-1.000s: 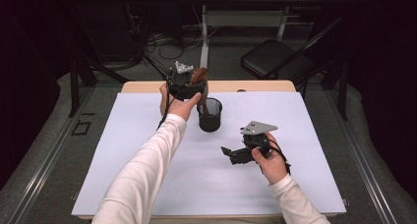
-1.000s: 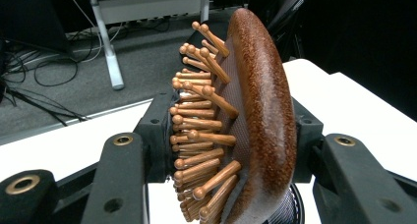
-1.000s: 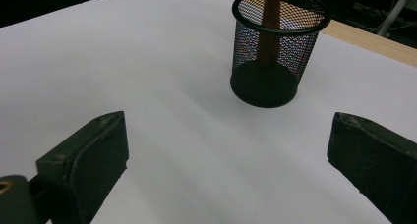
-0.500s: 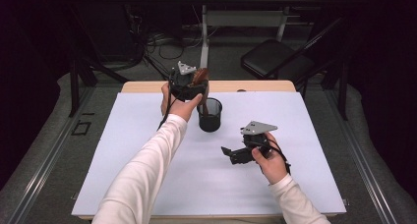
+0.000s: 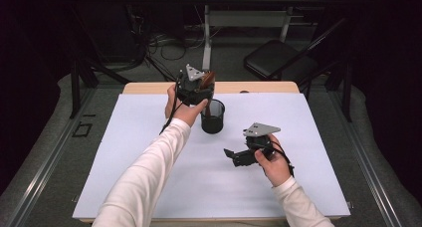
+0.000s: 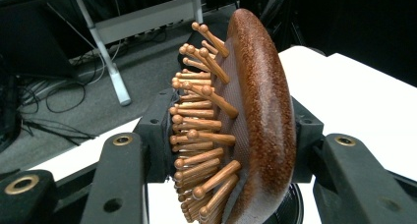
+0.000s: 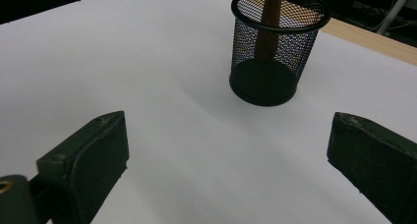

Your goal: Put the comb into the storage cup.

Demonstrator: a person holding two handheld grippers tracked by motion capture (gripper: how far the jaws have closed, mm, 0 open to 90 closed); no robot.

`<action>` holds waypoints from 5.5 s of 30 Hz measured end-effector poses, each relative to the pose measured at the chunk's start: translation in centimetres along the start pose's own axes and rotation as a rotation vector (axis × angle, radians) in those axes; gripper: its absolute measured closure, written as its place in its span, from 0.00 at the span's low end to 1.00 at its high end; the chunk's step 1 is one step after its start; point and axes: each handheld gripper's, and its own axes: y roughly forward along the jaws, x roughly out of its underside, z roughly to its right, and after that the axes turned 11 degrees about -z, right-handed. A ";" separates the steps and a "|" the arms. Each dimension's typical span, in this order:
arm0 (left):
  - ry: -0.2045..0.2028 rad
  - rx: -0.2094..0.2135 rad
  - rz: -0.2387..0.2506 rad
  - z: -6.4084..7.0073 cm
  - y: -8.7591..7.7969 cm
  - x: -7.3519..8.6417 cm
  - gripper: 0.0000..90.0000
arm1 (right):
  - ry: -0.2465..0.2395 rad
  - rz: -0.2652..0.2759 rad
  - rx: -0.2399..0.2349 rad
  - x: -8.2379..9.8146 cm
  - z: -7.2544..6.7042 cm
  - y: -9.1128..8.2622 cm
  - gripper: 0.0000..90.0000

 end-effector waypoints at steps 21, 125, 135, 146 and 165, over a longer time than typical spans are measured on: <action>0.141 -0.029 0.002 2.2 -0.1 0.4 0.54 | 0.000 -0.001 -0.002 0.0 0.0 0.1 0.02; 0.513 -0.171 0.058 8.8 0.4 3.6 0.51 | 0.001 -0.012 0.007 0.2 0.2 0.1 0.02; 0.525 -0.174 0.065 8.9 0.5 3.7 0.50 | 0.000 -0.013 0.006 0.2 0.2 0.1 0.02; 0.517 -0.175 0.066 8.8 0.4 3.8 0.48 | 0.000 -0.014 0.007 0.2 0.2 0.1 0.02; 0.490 -0.148 0.091 8.3 0.3 3.7 0.38 | -0.002 -0.019 0.006 0.2 0.2 0.2 0.02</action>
